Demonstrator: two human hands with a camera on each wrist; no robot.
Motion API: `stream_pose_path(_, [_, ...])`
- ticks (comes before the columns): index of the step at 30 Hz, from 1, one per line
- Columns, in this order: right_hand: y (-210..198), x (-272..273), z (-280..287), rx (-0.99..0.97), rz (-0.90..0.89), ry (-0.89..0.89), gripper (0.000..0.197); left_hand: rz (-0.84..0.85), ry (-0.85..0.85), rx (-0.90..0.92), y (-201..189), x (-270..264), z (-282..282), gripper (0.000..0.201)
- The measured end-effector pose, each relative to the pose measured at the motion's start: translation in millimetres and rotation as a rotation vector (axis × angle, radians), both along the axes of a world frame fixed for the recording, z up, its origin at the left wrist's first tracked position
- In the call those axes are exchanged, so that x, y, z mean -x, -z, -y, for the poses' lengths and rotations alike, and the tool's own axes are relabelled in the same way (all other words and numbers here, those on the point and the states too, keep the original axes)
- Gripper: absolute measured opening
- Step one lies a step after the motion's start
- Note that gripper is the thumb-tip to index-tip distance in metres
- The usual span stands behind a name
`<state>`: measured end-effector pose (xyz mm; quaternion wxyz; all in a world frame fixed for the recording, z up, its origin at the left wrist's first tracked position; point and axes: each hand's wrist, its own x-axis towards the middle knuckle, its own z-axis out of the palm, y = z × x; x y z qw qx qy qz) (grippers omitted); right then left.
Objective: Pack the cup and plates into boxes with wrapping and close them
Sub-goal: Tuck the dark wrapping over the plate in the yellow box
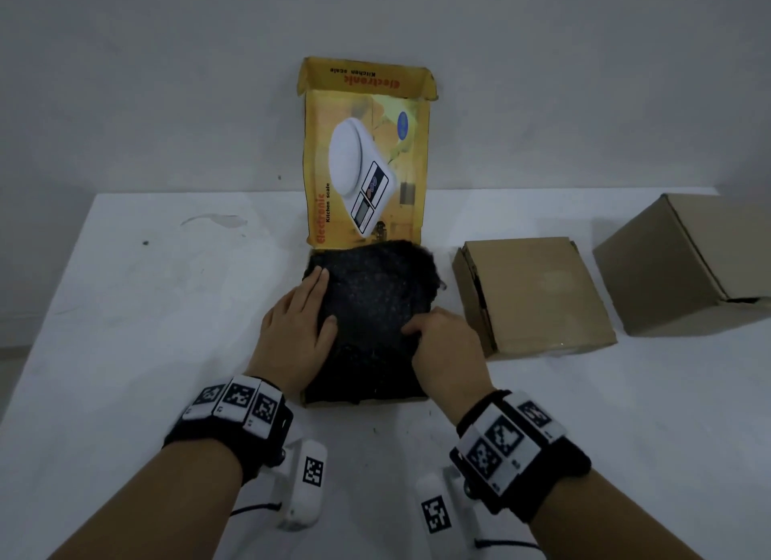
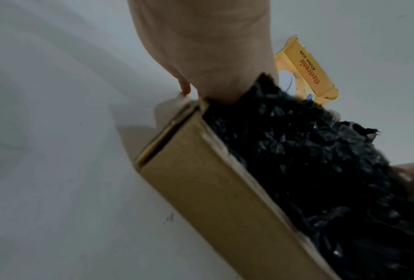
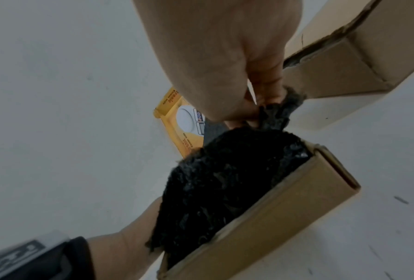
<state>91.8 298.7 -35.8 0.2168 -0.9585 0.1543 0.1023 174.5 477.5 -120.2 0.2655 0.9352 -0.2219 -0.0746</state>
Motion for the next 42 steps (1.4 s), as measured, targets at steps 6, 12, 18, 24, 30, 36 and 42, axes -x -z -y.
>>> stream_pose_path(6, [5.9, -7.3, -1.1, 0.032, 0.124, 0.062, 0.022, 0.007, 0.003, -0.015, -0.4, -0.3, -1.1, 0.076])
stream_pose_path(12, [20.7, -3.6, 3.5, 0.364, 0.027, -0.107, 0.056, 0.011, 0.005, -0.013, -0.6, 0.5, -1.6, 0.076])
stream_pose_path(18, [28.9, -12.5, 21.1, 0.398, -0.171, -0.354, 0.072, 0.014, 0.002, -0.013, 0.0, 0.7, -1.5, 0.075])
stream_pose_path(24, [30.3, -25.1, 15.4, 0.538, -0.171, -0.477, 0.073, 0.021, 0.000, -0.024, 0.3, 0.7, -1.9, 0.074])
stream_pose_path(30, [22.3, -44.9, 15.3, 0.469, -0.221, -0.540, 0.081, 0.025, 0.002, -0.011, -0.1, 0.3, -1.6, 0.075])
stream_pose_path(36, [29.3, -43.3, 15.4, 0.323, -0.367, -0.581, 0.123, 0.030, -0.003, -0.007, 0.0, 0.1, -1.2, 0.074])
stream_pose_path(42, [42.0, -36.1, 7.0, 0.481, -0.220, -0.570, 0.133, 0.034, -0.009, -0.008, 2.0, 0.4, -1.9, 0.073])
